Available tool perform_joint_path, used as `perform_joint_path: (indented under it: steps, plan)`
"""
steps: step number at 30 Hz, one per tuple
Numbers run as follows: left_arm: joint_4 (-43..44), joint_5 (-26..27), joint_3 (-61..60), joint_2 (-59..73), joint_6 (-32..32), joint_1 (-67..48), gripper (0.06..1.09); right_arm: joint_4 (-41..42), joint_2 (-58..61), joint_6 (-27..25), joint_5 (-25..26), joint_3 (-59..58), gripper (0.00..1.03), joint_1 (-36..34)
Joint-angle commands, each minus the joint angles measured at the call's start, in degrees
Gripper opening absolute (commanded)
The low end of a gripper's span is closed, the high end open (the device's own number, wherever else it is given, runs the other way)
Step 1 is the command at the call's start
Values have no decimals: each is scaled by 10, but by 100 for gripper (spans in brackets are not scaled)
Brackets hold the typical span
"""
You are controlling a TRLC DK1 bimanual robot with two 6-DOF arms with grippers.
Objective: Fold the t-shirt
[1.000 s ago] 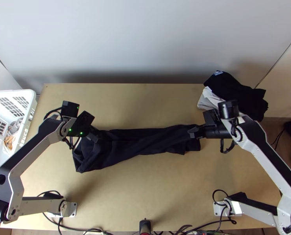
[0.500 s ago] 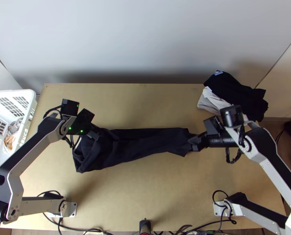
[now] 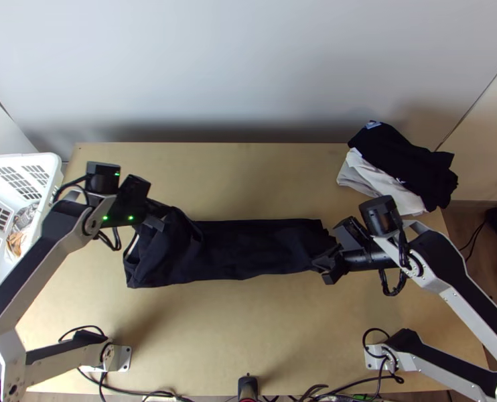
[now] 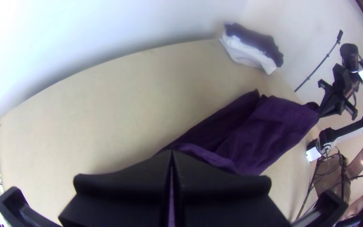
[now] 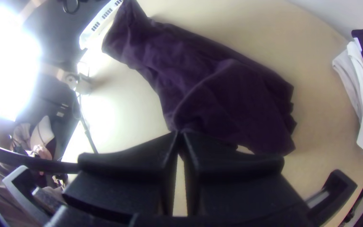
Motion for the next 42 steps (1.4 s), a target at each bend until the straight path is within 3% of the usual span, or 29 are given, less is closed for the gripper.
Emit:
perform_joint_path:
  steps: [1, 15, 42]
  plan:
    - [-22, 5, 12, -47, -15, 20, 9, 3, 3, -9, 0, -9, 3, -5]
    - [-55, 18, -30, -128, -9, 110, 9, 16, 14, -33, 2, -19, 3, -64]
    - [-172, 17, -121, -315, 84, 159, 9, 26, -1, -58, 40, -37, 3, -67]
